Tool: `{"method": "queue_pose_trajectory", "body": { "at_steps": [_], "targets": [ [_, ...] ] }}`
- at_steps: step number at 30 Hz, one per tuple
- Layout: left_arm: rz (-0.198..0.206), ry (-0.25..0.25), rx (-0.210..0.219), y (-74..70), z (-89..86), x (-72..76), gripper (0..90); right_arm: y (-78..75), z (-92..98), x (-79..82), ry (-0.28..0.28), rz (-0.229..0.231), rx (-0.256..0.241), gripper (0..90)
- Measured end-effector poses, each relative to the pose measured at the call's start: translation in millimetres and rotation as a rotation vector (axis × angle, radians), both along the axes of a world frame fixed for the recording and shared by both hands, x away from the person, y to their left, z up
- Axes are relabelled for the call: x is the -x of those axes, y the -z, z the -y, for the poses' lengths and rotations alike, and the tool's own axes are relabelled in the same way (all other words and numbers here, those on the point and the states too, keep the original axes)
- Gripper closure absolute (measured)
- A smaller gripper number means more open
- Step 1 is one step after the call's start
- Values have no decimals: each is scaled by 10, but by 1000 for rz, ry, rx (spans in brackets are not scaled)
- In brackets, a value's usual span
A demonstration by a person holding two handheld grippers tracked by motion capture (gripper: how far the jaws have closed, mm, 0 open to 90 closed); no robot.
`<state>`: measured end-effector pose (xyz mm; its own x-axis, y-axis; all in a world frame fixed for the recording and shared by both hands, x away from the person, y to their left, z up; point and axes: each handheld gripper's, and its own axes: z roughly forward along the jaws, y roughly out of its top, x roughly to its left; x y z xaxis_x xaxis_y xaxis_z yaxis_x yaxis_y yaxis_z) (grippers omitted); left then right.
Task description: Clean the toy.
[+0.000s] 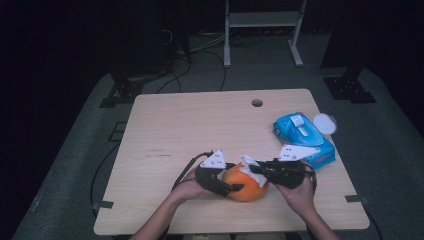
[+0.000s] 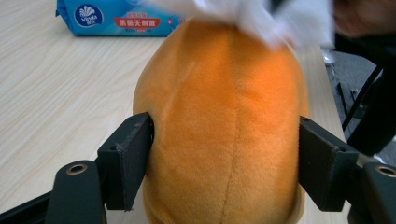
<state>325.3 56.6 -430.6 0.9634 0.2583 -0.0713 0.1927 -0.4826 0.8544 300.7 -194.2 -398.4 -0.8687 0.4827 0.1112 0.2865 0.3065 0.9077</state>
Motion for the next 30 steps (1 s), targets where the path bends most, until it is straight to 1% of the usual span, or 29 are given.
{"method": "queue_pose_trajectory", "body": {
  "at_steps": [2,4,5,6,7,8,11,12,15,16,17,18,21,22,23,24,25,27,28,29,30],
  "targets": [
    [0,-13,-4,-17,38,10,263,-23,-174,29,-36,15,16,800],
    [11,-11,-20,-27,50,20,263,-25,-342,55,-59,32,61,800],
    [14,-12,-21,-23,40,19,263,-22,-405,59,-61,39,84,800],
    [14,-12,-21,-23,40,19,268,-22,-405,59,-61,39,84,800],
    [12,-16,-13,-18,23,16,268,-23,-438,56,-56,48,105,801],
    [15,-18,-2,-16,-2,12,283,-40,-429,31,-39,48,115,801],
    [25,-13,4,-22,-8,24,291,-65,-313,-10,8,52,125,801],
    [25,-13,4,-22,-8,24,291,-67,-259,-20,21,47,126,801],
    [20,8,9,-2,1,25,286,-48,-106,-38,59,30,113,801],
    [20,8,9,-2,1,25,279,-48,-106,-38,59,30,113,801],
    [18,17,10,6,13,29,273,-27,-45,-39,69,20,102,801],
    [17,21,6,7,24,31,253,-20,-35,-30,70,15,99,801],
    [13,10,-12,13,64,28,161,-18,-82,-8,55,16,104,801],
    [0,12,-22,28,82,20,118,-16,-108,-4,42,12,98,801],
    [-12,17,-21,49,96,17,101,-15,-143,0,22,6,87,801],
    [-7,16,-12,65,107,25,102,-14,-190,12,5,4,87,800],
    [-4,20,-13,64,112,36,114,-10,-245,28,-7,8,97,800],
    [24,25,-32,36,108,51,172,-7,-327,49,-28,13,110,799],
    [24,25,-32,36,108,51,214,-7,-327,49,-28,13,110,799],
    [33,23,-37,27,94,64,241,-19,-367,60,-32,27,126,800],
    [33,23,-37,27,94,64,263,-19,-367,60,-32,27,126,800]
  ]
}}
